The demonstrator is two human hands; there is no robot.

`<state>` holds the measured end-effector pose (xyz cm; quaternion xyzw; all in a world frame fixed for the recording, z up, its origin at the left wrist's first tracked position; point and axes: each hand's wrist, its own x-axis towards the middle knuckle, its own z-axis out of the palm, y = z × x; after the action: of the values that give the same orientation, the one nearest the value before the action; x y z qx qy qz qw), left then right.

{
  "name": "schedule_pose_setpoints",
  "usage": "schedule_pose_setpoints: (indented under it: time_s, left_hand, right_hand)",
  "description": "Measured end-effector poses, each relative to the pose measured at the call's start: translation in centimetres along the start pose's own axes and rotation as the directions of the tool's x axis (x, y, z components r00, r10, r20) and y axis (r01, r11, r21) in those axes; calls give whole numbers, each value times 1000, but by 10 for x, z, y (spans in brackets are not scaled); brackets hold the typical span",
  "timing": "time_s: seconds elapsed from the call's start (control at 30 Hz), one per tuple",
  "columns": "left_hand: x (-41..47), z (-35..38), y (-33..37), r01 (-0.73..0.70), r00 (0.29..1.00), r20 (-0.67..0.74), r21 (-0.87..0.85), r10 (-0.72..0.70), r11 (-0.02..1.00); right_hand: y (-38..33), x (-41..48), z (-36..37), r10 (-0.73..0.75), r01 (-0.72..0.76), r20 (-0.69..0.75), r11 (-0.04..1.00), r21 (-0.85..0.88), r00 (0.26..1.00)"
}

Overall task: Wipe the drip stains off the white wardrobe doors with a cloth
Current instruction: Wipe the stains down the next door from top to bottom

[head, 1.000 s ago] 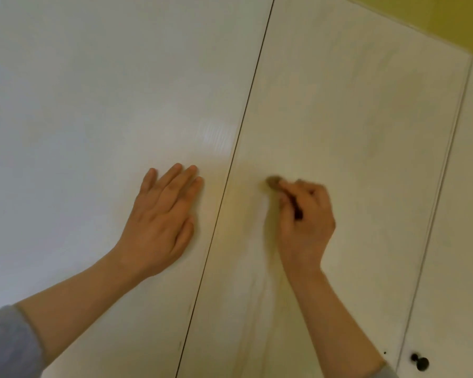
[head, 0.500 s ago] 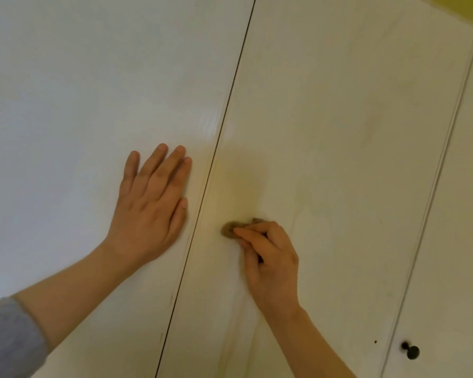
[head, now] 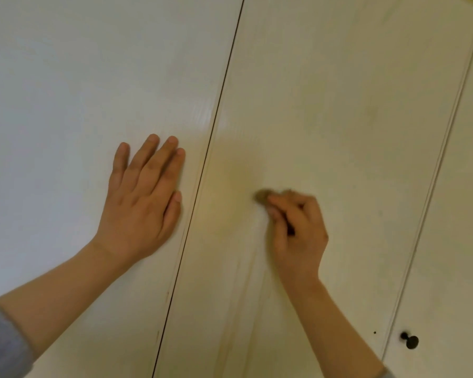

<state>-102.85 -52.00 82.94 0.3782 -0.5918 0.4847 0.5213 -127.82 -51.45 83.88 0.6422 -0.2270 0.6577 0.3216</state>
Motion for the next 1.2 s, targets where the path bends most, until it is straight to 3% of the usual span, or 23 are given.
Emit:
schedule_pose_setpoints:
  time_s: [0.17, 0.37, 0.47, 0.6, 0.73, 0.9, 1.07, 1.2]
  left_hand:
    - [0, -1, -1, -7, 1000, 12, 6, 7, 1000]
    - [-1, -1, -1, -3, 1000, 18, 1, 3, 1000]
    - [-1, -1, 0, -4, 1000, 17, -2, 4, 1000]
    - [0, -1, 0, -15, 1000, 11, -5, 15, 1000]
    - [-1, 1, -1, -12, 1000, 4, 1, 12, 1000]
    - [-1, -1, 1, -19, 1000, 23, -5, 19, 1000]
    - [-19, -6, 32, 43, 998, 42, -127, -38, 991]
    - [-25, -1, 35, 50, 997, 58, -103, -44, 993]
  right_hand:
    - [-10, -58, -17, 39, -52, 159, 996, 73, 986]
    - [13, 42, -30, 149, -155, -103, 987, -52, 983]
    - [31, 82, -23, 202, -207, -137, 978, -26, 970]
    - [29, 51, -14, 160, -171, -164, 984, -51, 973]
    - [19, -31, -19, 77, -79, -73, 997, -16, 994]
    - [8, -56, -43, 180, -183, 87, 983, 21, 980]
    - [33, 33, -45, 160, -172, -133, 982, -84, 978]
    - [54, 72, -32, 167, -180, -187, 982, -54, 968]
